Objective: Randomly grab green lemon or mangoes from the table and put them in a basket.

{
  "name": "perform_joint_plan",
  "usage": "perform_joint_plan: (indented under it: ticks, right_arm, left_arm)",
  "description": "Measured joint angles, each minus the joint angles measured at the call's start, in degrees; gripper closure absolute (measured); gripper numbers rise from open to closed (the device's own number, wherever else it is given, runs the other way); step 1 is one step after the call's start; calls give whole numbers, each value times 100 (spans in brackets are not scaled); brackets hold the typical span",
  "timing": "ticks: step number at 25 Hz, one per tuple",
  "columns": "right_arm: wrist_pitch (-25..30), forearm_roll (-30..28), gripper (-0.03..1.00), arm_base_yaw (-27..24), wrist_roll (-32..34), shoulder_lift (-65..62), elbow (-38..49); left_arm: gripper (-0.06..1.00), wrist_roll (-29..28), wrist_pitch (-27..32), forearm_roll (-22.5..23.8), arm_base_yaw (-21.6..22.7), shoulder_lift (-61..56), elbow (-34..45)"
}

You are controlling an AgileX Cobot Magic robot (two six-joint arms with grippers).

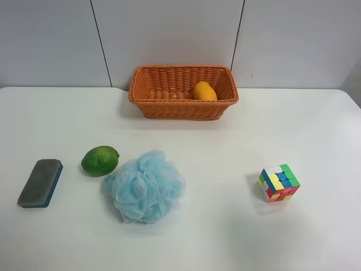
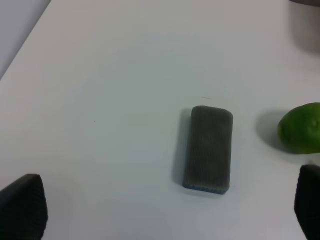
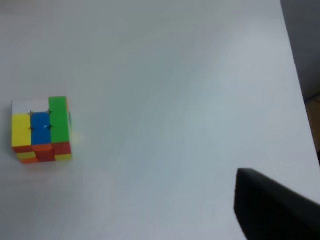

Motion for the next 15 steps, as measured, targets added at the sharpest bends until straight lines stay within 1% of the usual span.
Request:
perform_joint_plan:
  ticks: [4,10,15]
  right_arm:
    - [-32,-13,-1,0,172,-555,355]
    - [-56,-46,-1,0,301,-1112,378]
    - [-100,-41,-1,0,318,-1165,383]
  left_arm:
    - [-5,0,0,0,0,0,0]
    - [-5,0,0,0,0,0,0]
    - [-5,0,0,0,0,0,0]
